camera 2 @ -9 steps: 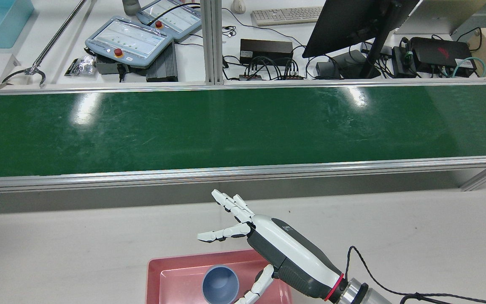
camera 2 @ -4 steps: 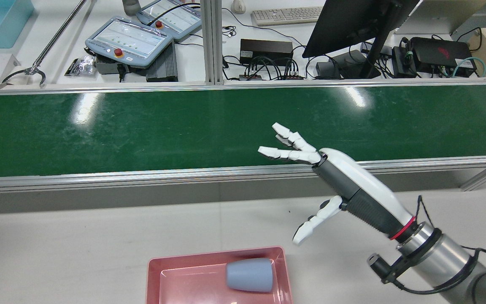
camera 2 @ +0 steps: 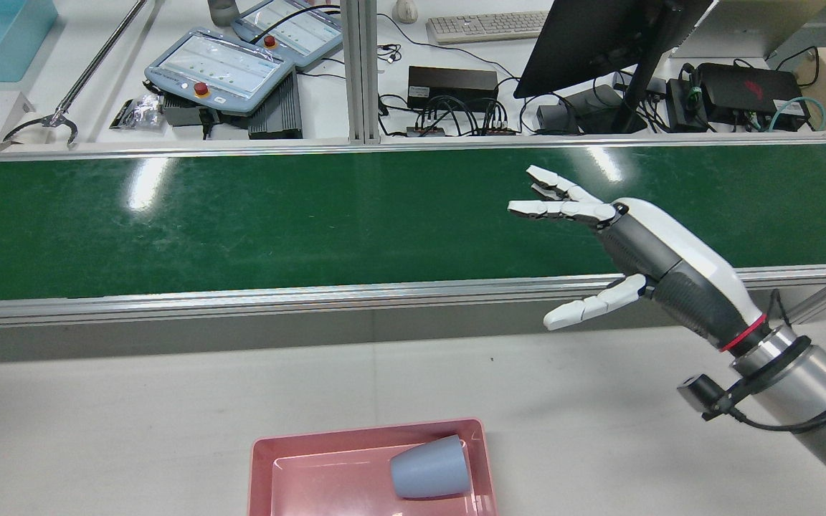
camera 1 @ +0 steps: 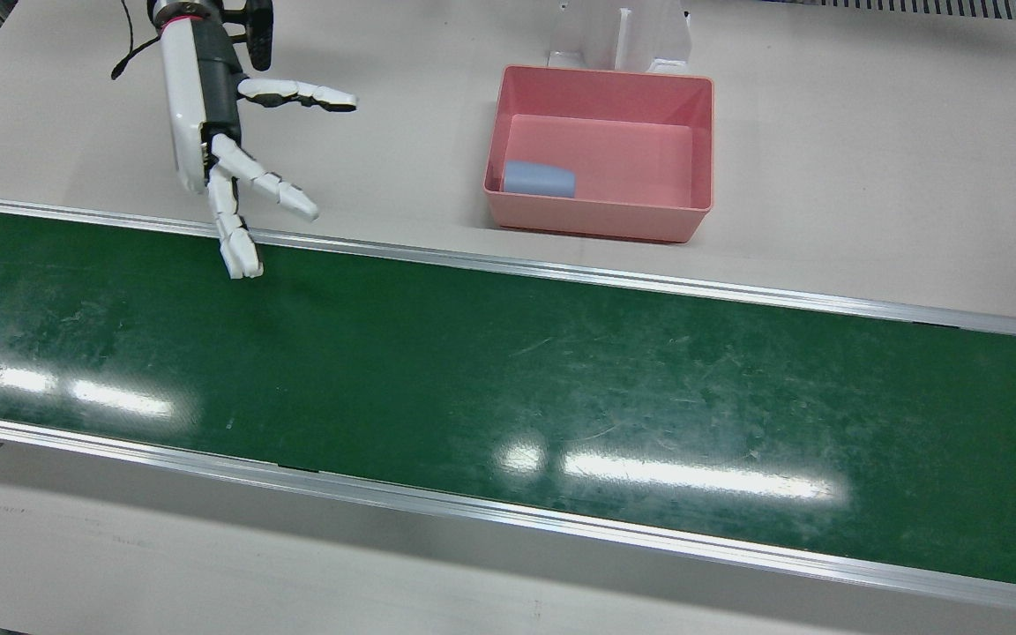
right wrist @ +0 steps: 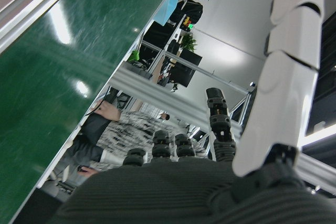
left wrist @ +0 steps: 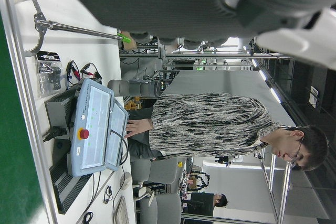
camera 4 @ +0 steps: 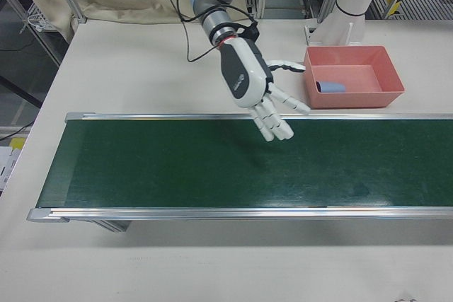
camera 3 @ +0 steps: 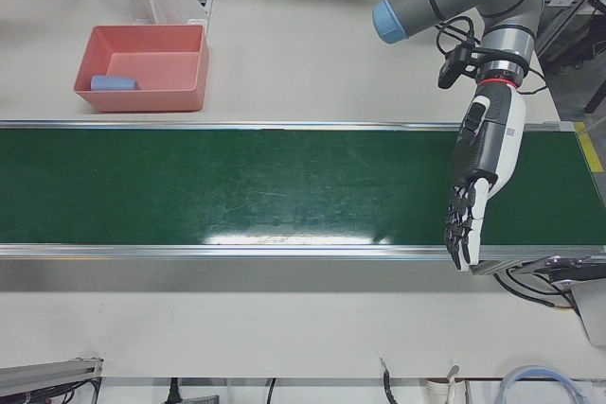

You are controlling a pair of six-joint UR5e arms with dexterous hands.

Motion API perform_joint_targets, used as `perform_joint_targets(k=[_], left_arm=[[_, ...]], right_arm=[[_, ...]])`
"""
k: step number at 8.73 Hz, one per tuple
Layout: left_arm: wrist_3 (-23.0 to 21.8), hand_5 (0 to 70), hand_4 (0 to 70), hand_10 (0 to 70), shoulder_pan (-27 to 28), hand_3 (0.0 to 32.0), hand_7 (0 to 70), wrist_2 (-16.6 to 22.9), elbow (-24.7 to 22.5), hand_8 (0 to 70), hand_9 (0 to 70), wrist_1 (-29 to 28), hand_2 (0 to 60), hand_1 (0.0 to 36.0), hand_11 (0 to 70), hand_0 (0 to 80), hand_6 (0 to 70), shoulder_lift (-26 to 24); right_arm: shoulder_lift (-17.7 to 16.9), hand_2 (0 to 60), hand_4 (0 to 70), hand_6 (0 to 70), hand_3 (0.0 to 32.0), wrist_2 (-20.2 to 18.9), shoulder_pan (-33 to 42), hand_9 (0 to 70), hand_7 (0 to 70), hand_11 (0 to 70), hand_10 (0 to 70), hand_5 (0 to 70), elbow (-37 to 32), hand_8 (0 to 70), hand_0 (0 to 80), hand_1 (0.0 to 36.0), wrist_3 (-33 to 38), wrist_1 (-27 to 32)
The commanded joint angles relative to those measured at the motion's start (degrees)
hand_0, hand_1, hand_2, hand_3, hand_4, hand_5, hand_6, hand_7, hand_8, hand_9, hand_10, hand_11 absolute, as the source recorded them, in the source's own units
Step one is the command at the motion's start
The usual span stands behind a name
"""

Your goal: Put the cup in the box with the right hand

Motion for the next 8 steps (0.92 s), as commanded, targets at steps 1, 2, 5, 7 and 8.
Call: perform_joint_targets(k=[1, 2, 5, 7, 8], left_arm=[[0.0, 0.0, 0.0, 0.0, -0.01, 0.0, 0.0, 0.0, 0.0, 0.0, 0.0, -0.03, 0.0, 0.0, 0.0, 0.0, 0.0, 0.0], [0.09, 0.0, 0.0, 0.0, -0.01, 0.0, 0.0, 0.0, 0.0, 0.0, 0.0, -0.03, 0.0, 0.0, 0.0, 0.0, 0.0, 0.0], [0.0, 0.0, 0.0, 0.0, -0.01, 0.0, 0.0, 0.0, 0.0, 0.0, 0.0, 0.05, 0.0, 0.0, 0.0, 0.0, 0.0, 0.0], [0.0, 0.0, 0.0, 0.0, -0.01, 0.0, 0.0, 0.0, 0.0, 0.0, 0.0, -0.03, 0.0, 0.0, 0.0, 0.0, 0.0, 0.0], [0.0, 0.0, 0.0, 0.0, 0.08, 0.0, 0.0, 0.0, 0.0, 0.0, 0.0, 0.05, 0.0, 0.0, 0.0, 0.0, 0.0, 0.0]], right_arm=[[-0.13, 6.6, 10.6, 4.3, 0.0, -12.9, 22.01, 12.6, 12.5, 6.9, 3.5, 5.9, -10.81, 6.7, 50.9, 14.8, 8.55, 4.12], [-0.13, 10.0, 12.6, 4.5, 0.0, -15.2, 26.33, 13.2, 13.8, 7.4, 4.0, 5.5, -16.77, 6.9, 49.4, 14.3, 12.41, 10.6], [-1.88, 0.0, 18.1, 4.7, 0.0, -15.32, 33.74, 14.1, 16.3, 7.1, 4.0, 4.3, -23.15, 7.1, 48.1, 7.9, 15.61, 19.53], [-1.54, 0.0, 17.7, 5.2, 0.0, -15.14, 34.03, 15.5, 19.0, 8.1, 4.9, 4.0, -30.07, 7.7, 46.9, 6.4, 17.36, 25.29], [-1.54, 0.0, 14.2, 5.0, 0.0, -15.05, 33.85, 15.4, 17.8, 8.6, 5.2, 4.1, -32.89, 7.7, 46.3, 5.8, 17.37, 28.04]])
